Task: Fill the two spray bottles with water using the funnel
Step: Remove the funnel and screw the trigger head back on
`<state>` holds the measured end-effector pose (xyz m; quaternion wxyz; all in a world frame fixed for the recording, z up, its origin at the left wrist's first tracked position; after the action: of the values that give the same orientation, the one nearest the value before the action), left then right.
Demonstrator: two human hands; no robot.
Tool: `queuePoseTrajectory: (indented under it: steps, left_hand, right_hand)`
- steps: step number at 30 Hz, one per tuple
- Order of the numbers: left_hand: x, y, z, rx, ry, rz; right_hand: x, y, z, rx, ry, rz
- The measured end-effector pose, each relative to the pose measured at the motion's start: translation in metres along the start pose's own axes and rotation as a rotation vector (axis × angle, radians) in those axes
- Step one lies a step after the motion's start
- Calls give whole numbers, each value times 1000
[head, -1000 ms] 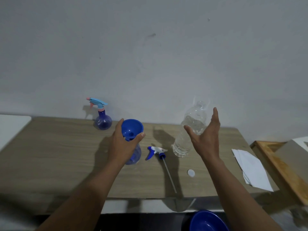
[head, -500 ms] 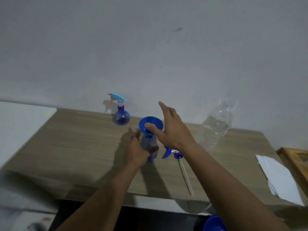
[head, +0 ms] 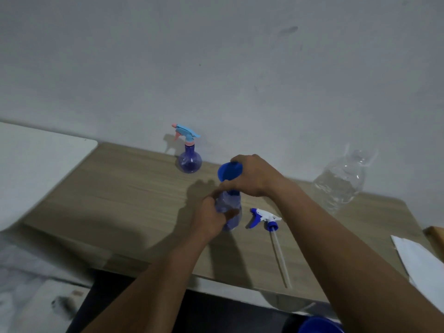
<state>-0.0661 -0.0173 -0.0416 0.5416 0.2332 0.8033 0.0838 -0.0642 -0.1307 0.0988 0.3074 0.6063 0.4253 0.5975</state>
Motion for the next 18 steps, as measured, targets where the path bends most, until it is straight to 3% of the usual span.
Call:
queuePoseTrajectory:
  steps: [8, 14, 18]
  left_hand:
    - [4, 1, 4, -35, -35, -5]
    - [7, 1, 3, -15, -94, -80]
    - [12, -1, 7, -8, -126, -121]
  right_hand:
    - [-3, 19, -6, -9, 7, 34]
    - [-38, 43, -27, -122, -53, 340]
    - [-73, 23, -29, -286, -115, 505]
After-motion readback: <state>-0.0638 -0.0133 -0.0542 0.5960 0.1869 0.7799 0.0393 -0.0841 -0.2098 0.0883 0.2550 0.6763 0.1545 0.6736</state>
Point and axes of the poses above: each hand's wrist, its own z-axis towards the middle knuckle, its own y-axis out of the back of the hand, x = y × z, the point moved 8 cm from there along z, towards the middle knuckle, and after that the axes turned 13 degrees about y, right-handed, at the moved point
